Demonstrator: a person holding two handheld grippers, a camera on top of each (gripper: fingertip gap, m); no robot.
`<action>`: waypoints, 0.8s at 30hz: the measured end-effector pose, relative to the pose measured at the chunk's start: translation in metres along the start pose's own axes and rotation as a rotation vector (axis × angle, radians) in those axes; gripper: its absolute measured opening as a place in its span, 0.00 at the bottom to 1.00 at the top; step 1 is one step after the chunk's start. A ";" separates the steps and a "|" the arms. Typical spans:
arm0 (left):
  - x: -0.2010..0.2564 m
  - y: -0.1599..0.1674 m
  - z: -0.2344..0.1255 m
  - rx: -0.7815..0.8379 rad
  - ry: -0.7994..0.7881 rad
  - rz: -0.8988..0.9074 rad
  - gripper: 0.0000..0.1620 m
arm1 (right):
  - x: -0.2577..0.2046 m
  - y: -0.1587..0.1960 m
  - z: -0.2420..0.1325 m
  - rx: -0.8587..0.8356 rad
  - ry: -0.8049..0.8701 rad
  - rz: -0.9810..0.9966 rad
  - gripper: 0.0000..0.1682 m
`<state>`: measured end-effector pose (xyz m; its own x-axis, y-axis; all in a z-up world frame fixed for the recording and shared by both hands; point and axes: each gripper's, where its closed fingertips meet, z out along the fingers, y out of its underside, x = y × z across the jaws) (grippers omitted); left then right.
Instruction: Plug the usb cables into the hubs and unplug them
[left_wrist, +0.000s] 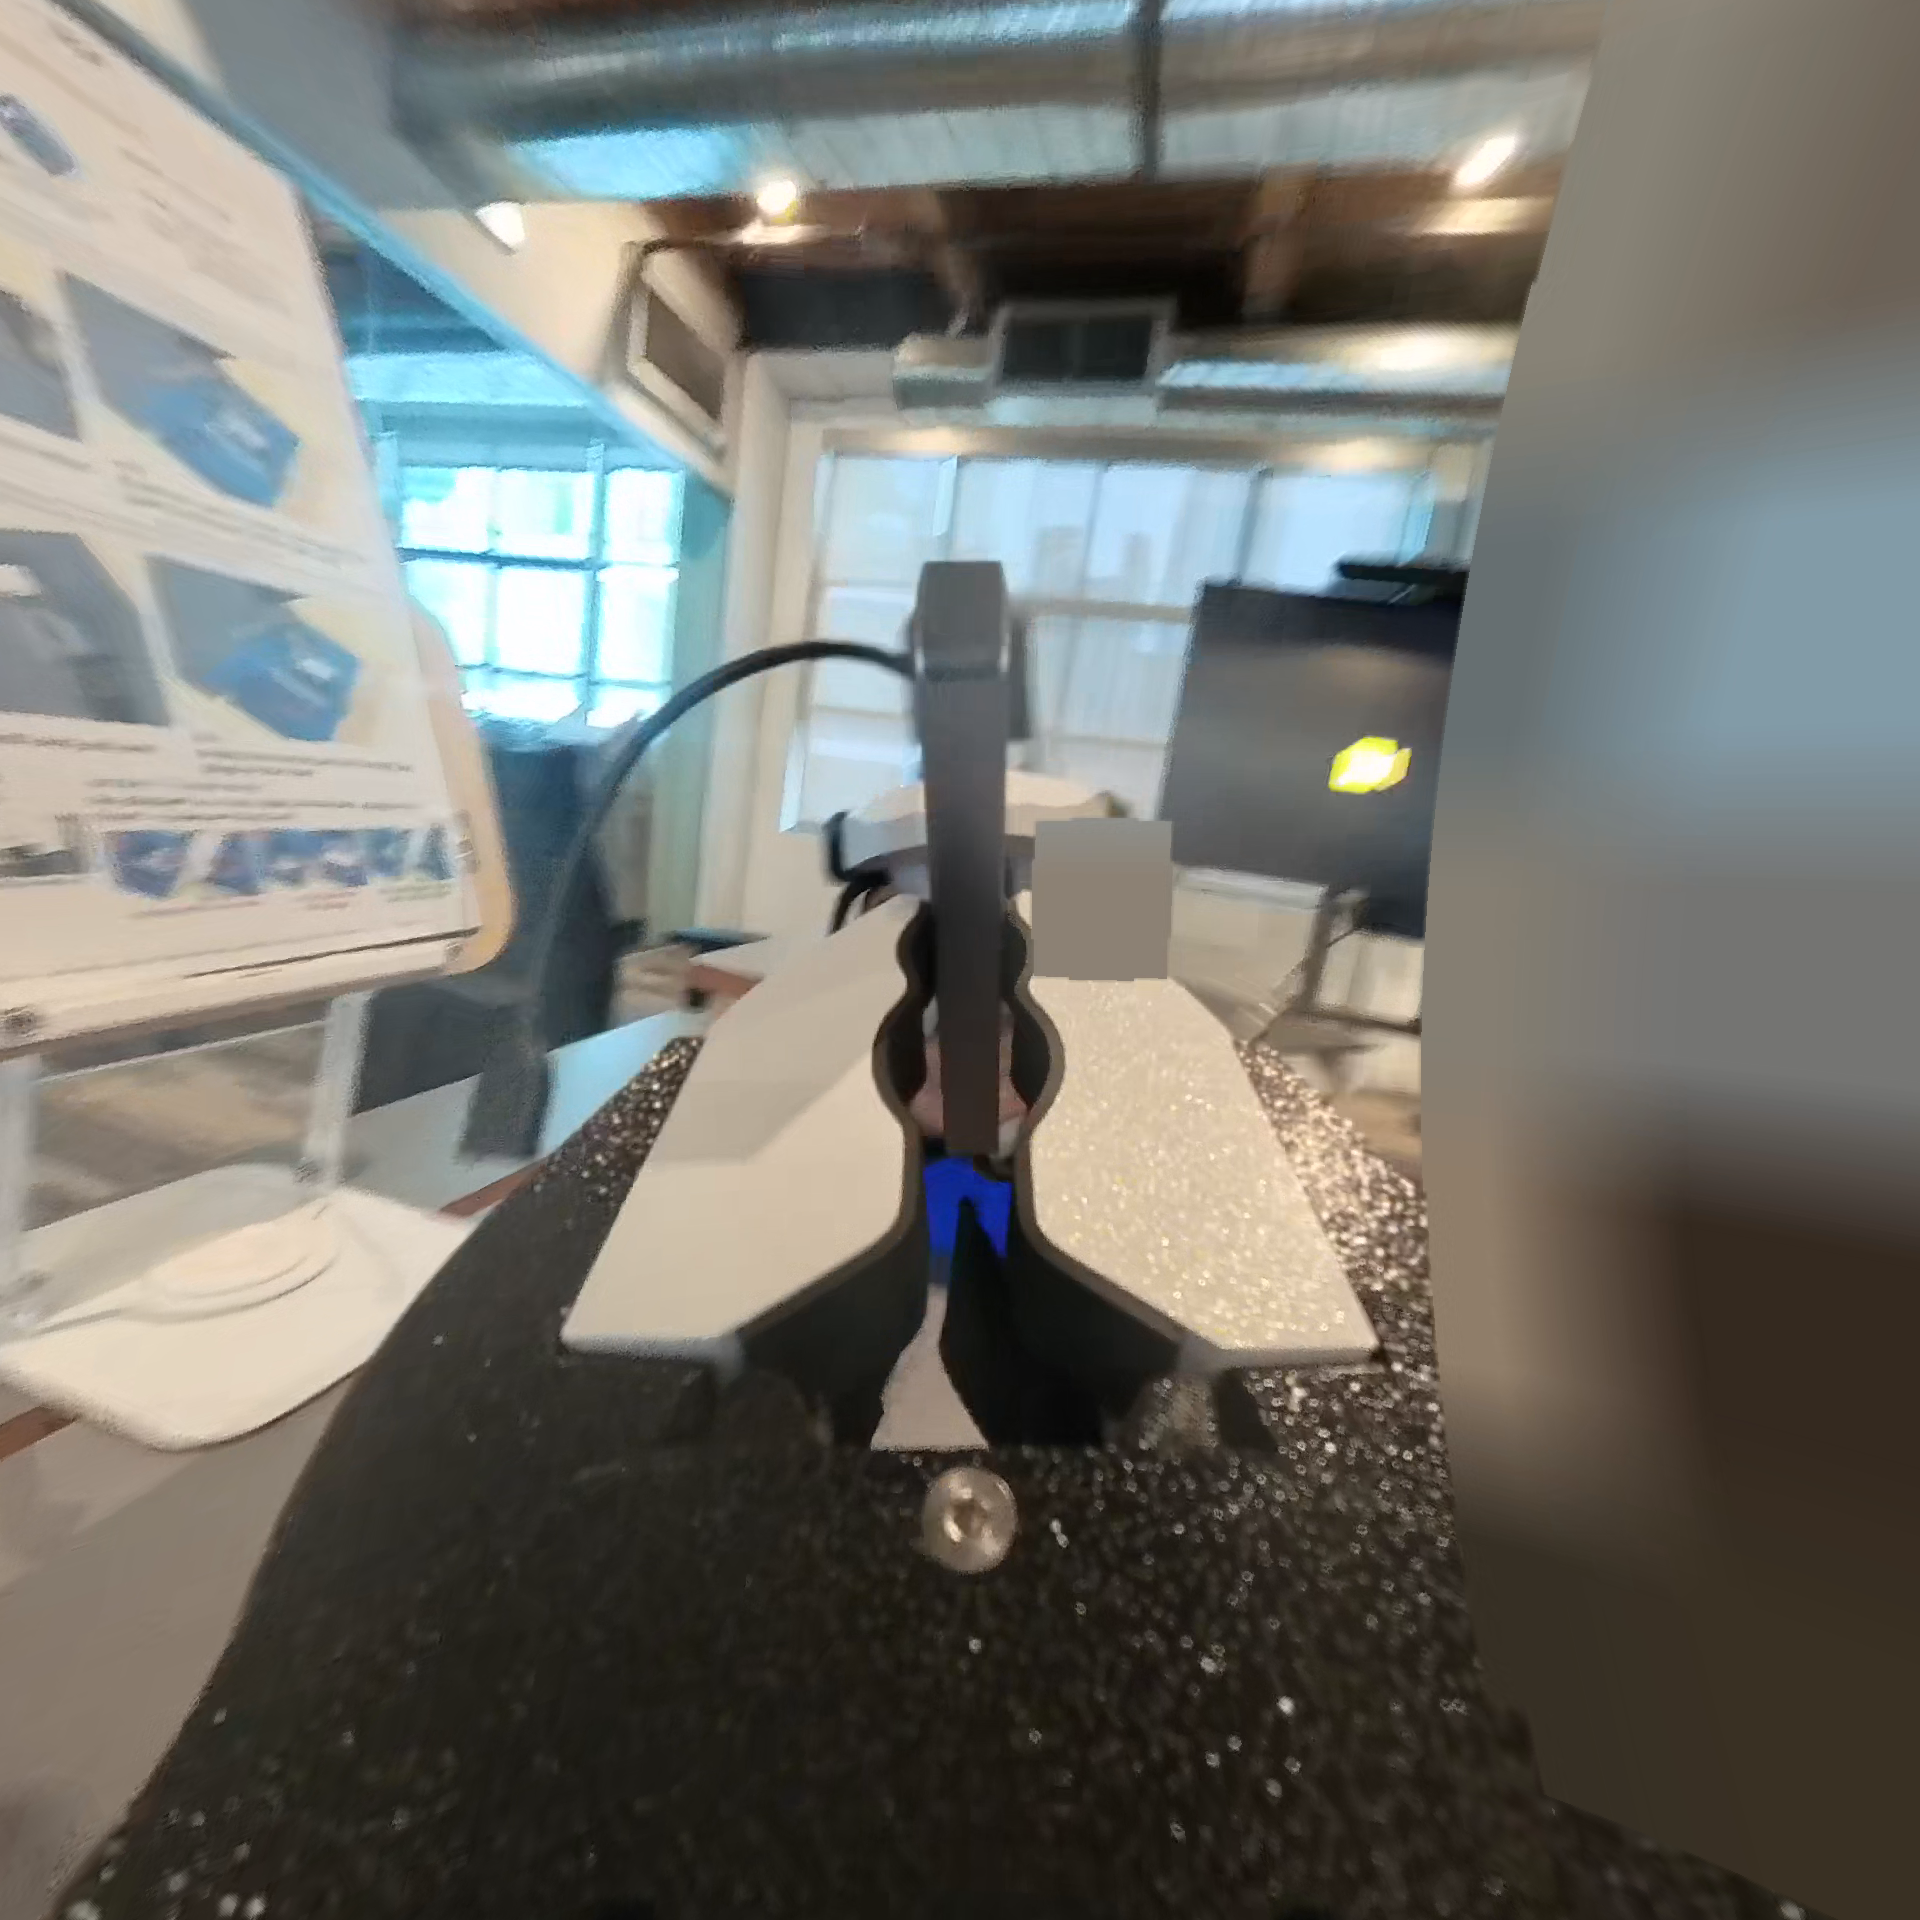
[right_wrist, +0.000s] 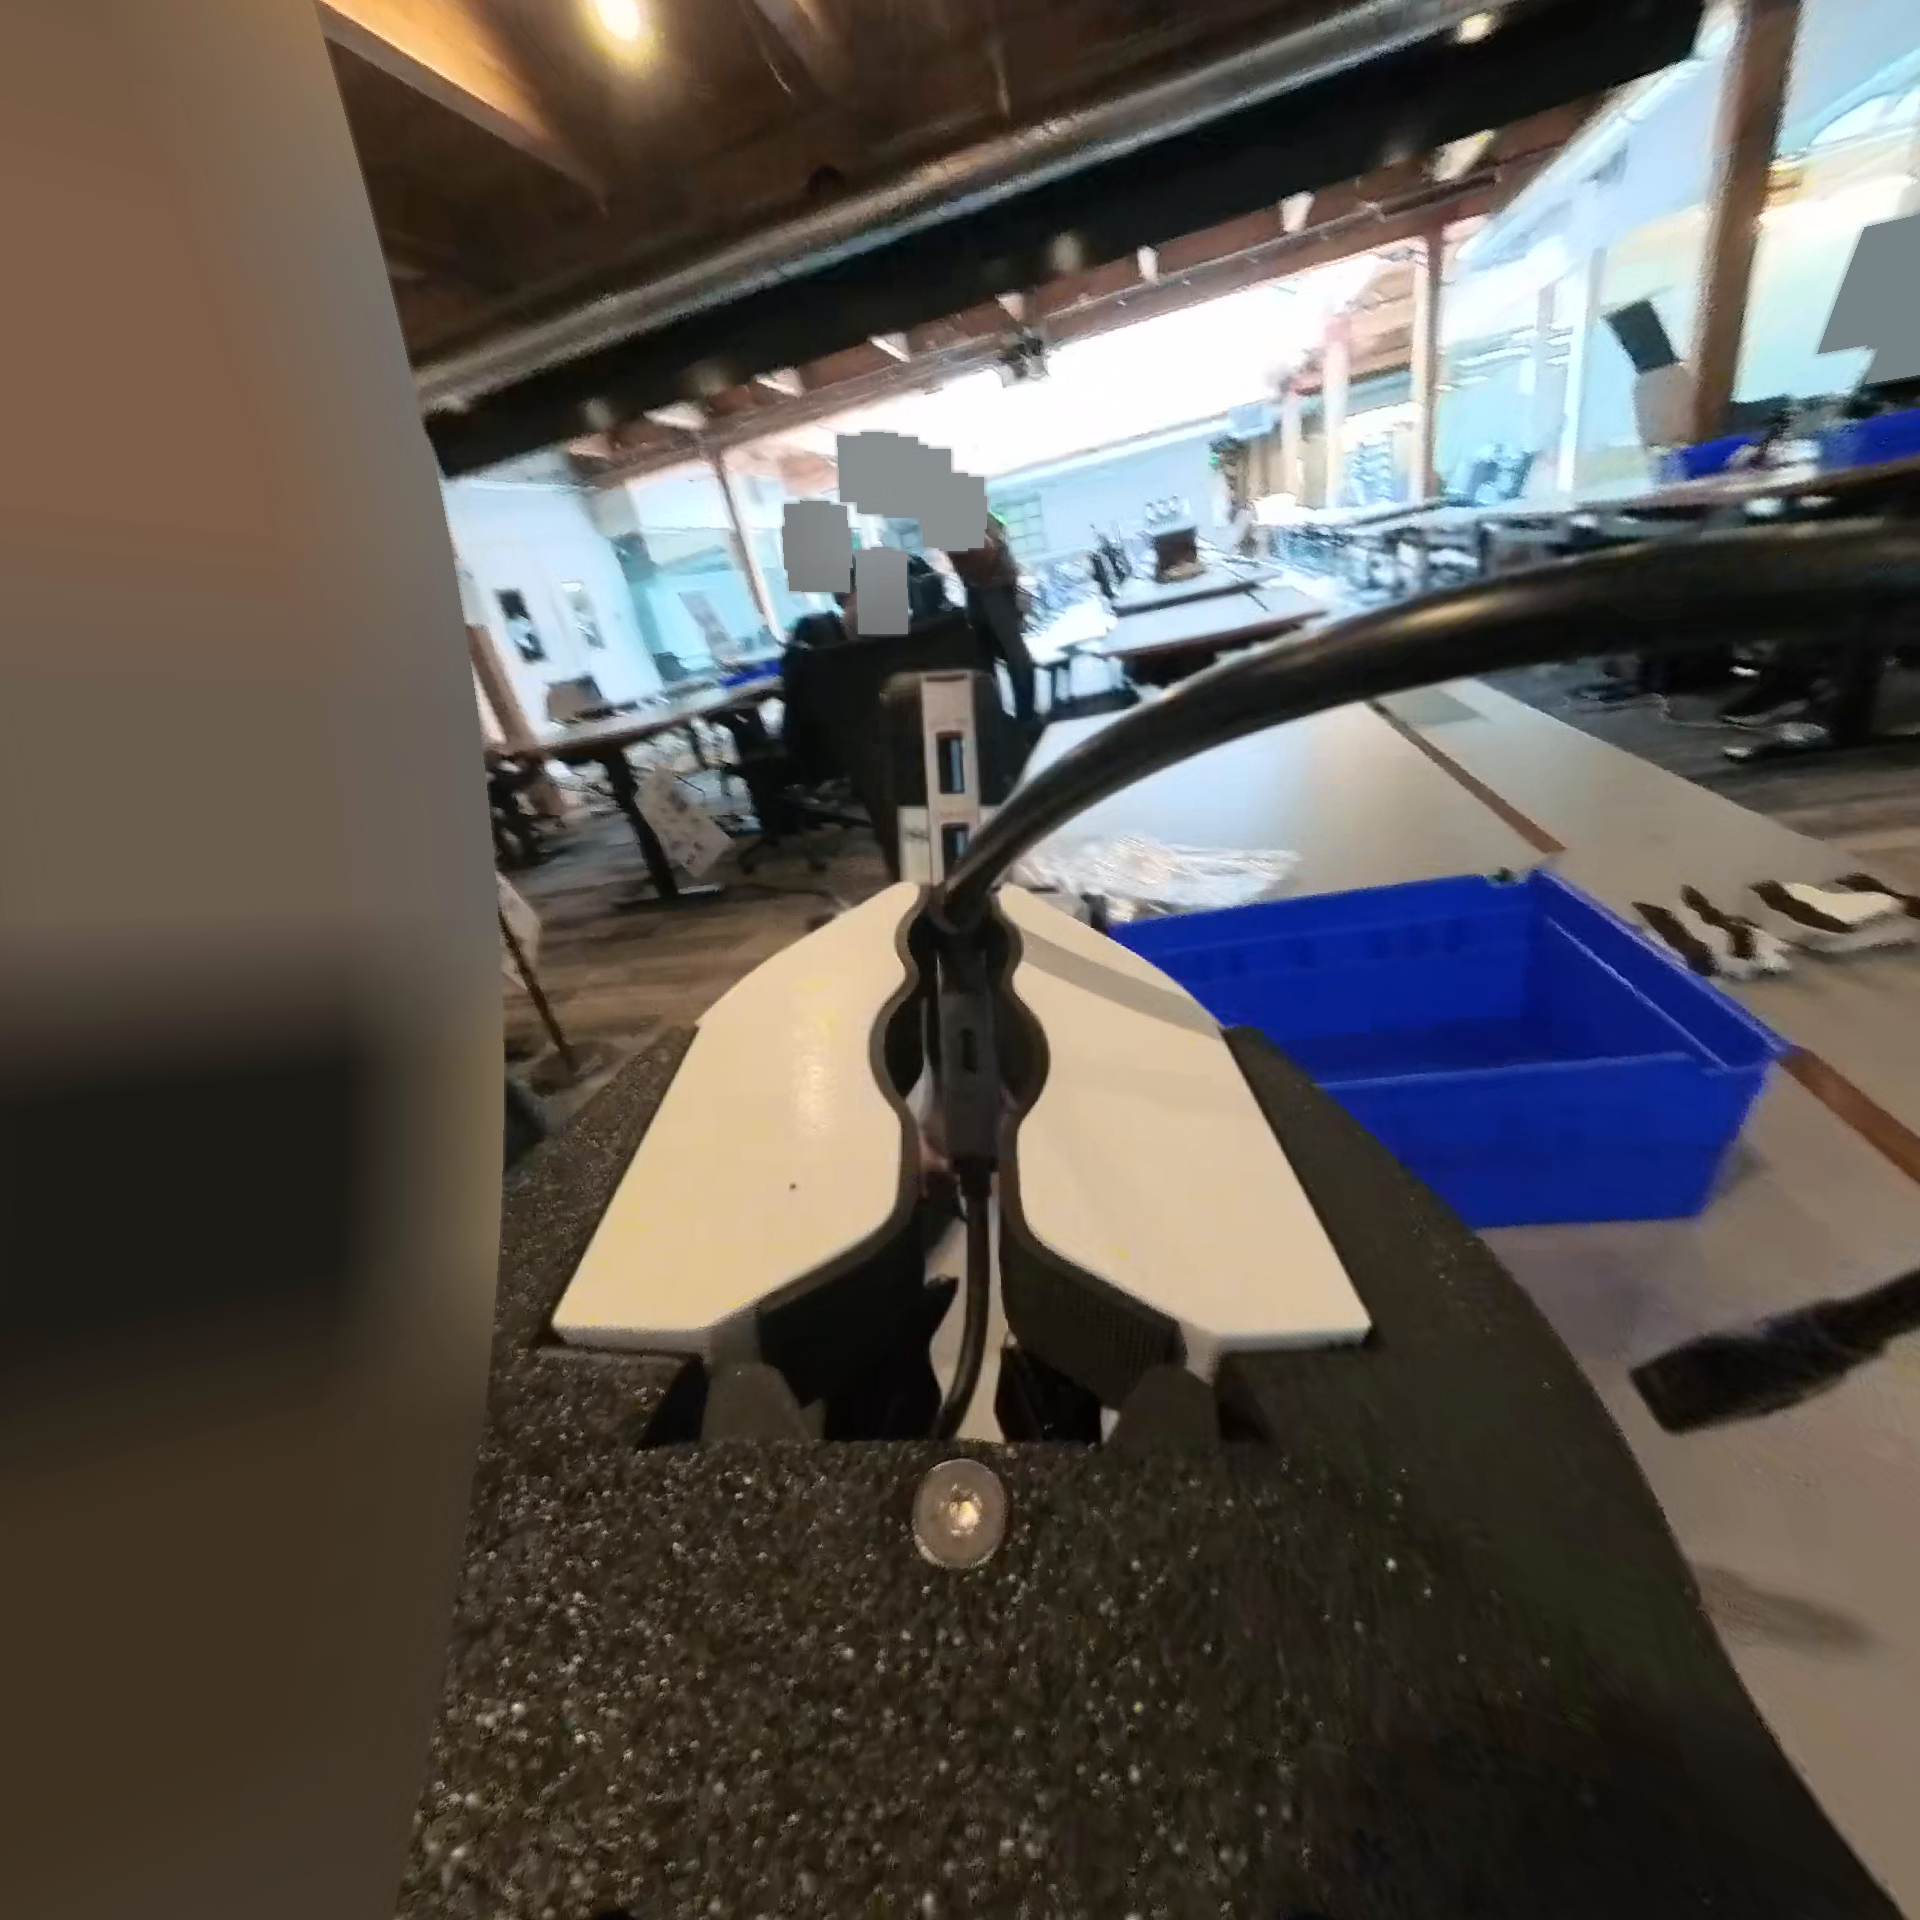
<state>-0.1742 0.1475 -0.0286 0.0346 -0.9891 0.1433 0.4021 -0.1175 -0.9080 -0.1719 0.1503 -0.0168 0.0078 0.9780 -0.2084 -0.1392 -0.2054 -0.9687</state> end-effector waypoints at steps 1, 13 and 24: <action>-0.002 0.002 0.000 -0.018 -0.014 0.020 0.07 | 0.001 0.001 0.000 -0.023 0.031 -0.022 0.05; 0.010 -0.007 -0.001 0.074 0.112 -0.123 0.07 | -0.006 -0.004 0.006 0.021 -0.031 0.000 0.05; 0.005 0.002 -0.002 0.035 0.068 -0.091 0.08 | 0.001 0.004 0.005 0.029 -0.111 0.093 0.05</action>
<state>-0.1753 0.1416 -0.0308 -0.0651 -0.9783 0.1966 0.4324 -0.2052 -0.8780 -0.1771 0.1502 -0.0203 -0.1155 0.9533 -0.2792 -0.1626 -0.2955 -0.9414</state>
